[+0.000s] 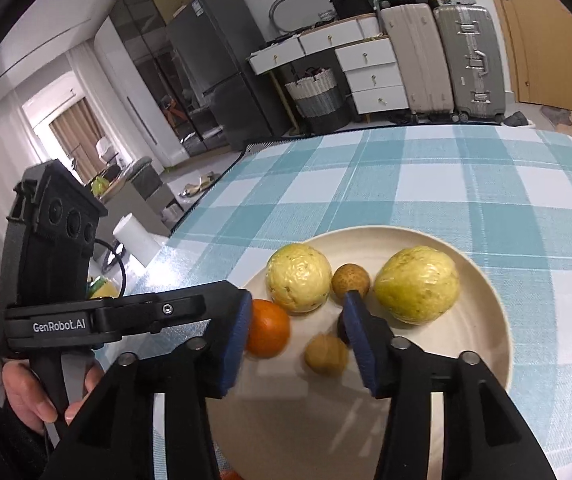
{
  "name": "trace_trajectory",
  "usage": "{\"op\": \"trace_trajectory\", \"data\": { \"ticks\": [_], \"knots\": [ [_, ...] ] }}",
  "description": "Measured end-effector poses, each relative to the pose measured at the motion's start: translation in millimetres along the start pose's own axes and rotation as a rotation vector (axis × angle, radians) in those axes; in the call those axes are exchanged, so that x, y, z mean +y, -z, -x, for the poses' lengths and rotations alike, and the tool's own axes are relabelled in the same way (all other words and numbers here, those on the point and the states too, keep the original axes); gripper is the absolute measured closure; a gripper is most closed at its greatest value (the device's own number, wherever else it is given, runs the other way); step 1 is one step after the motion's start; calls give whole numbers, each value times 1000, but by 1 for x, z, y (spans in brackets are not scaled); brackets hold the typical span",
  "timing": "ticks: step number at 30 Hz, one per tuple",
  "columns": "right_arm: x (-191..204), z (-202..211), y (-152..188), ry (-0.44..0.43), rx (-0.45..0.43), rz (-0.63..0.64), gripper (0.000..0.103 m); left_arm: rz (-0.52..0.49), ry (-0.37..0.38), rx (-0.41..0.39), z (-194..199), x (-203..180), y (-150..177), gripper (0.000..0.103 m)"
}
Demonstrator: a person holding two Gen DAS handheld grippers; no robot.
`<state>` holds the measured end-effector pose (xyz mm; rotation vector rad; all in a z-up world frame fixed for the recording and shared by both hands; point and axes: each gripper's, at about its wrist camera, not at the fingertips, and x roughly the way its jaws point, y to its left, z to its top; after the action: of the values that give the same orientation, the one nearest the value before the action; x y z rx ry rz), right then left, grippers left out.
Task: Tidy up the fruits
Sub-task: 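Carry the orange and brown fruit onto the cream plate and open both tools, then lift both tools away from the plate toward the tomatoes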
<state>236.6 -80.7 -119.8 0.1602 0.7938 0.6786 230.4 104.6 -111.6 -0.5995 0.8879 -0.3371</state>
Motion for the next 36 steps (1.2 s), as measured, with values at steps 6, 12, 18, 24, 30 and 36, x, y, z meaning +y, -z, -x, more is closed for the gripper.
{"op": "trace_trajectory", "data": {
  "ticks": [6,12,18,24,30,36],
  "knots": [
    [-7,25,6,32,-37,-27,44,-10,-34,-17,14,-5,11,56],
    [-13,55,17,56,-80,-48,36,-76,-108,-34,30,-22,29,49],
    [-5,76,28,73,-106,-24,29,-152,-173,-54,46,-44,50,46],
    [3,93,39,104,-117,-12,21,-212,-246,-69,59,-63,71,41],
    [12,109,51,112,-135,-1,16,-239,-280,-77,69,-73,88,40],
    [20,121,61,125,-140,18,13,-249,-313,-108,81,-78,102,24]
  ]
}}
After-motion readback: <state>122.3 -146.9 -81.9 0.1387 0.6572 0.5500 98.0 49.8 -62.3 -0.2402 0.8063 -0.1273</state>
